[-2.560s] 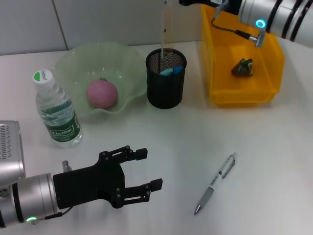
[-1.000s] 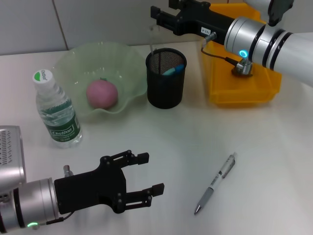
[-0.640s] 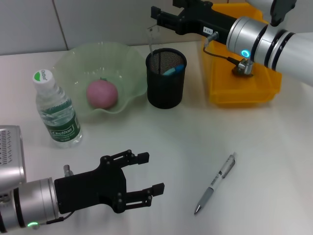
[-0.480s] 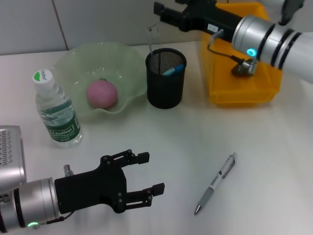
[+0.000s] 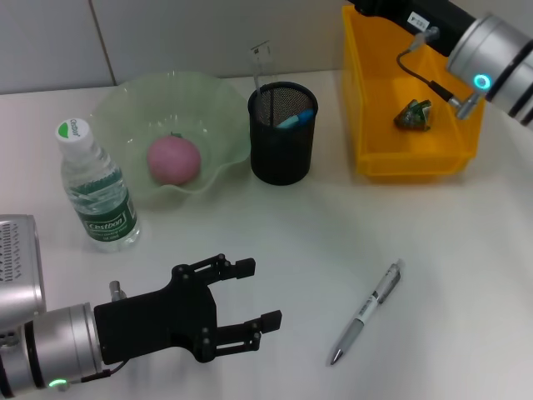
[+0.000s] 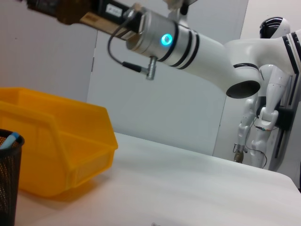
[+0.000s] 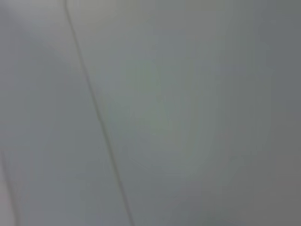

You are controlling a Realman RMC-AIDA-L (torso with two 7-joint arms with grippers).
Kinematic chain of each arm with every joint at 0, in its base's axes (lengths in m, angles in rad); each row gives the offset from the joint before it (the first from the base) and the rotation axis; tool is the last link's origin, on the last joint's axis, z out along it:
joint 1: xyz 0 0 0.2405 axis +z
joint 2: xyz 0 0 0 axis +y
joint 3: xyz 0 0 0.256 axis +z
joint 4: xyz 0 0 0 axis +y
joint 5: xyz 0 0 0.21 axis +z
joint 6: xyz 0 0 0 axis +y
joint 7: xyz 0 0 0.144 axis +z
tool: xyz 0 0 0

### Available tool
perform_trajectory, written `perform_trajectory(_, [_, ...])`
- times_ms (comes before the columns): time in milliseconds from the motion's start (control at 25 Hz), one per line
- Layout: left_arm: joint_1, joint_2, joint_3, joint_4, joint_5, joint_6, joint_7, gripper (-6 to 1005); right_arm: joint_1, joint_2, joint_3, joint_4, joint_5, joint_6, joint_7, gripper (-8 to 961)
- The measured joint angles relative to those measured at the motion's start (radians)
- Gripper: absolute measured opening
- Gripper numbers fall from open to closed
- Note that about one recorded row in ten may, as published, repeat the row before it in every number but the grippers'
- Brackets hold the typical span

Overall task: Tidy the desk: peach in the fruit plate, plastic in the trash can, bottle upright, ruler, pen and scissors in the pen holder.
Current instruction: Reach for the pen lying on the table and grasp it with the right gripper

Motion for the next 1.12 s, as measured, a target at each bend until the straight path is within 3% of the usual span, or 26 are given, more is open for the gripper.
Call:
perform_trajectory(160, [0.008, -0.001, -0.002, 0.0, -0.001, 0.001, 0.0, 801, -0.049, -0.006, -0.048, -0.09, -0.041, -0.047, 0.147, 752])
perform_trajectory(320, [0.012, -0.002, 0.0, 0.0, 0.002, 0.003, 0.002, 801, -0.102, -0.012, -0.064, -0.233, -0.203, -0.108, 0.369, 751])
perform_trajectory(480, [0.012, -0.001, 0.006, 0.0, 0.004, 0.014, 0.005, 801, -0.113, -0.043, -0.023, -0.337, -0.429, -0.347, 0.543, 751])
perform_trajectory(520, [0.012, -0.001, 0.006, 0.0, 0.004, 0.014, 0.005, 801, -0.113, -0.043, -0.023, -0.337, -0.429, -0.347, 0.543, 751])
perform_trajectory(680, [0.012, 0.005, 0.008, 0.0, 0.007, 0.026, 0.016, 801, -0.073, -0.065, 0.052, -0.422, -0.709, -0.609, 0.678, 752])
perform_trajectory(1120, [0.015, 0.017, 0.008, -0.004, 0.008, 0.045, 0.015, 801, 0.059, -0.085, 0.042, -0.479, -1.097, -0.823, 0.724, 750])
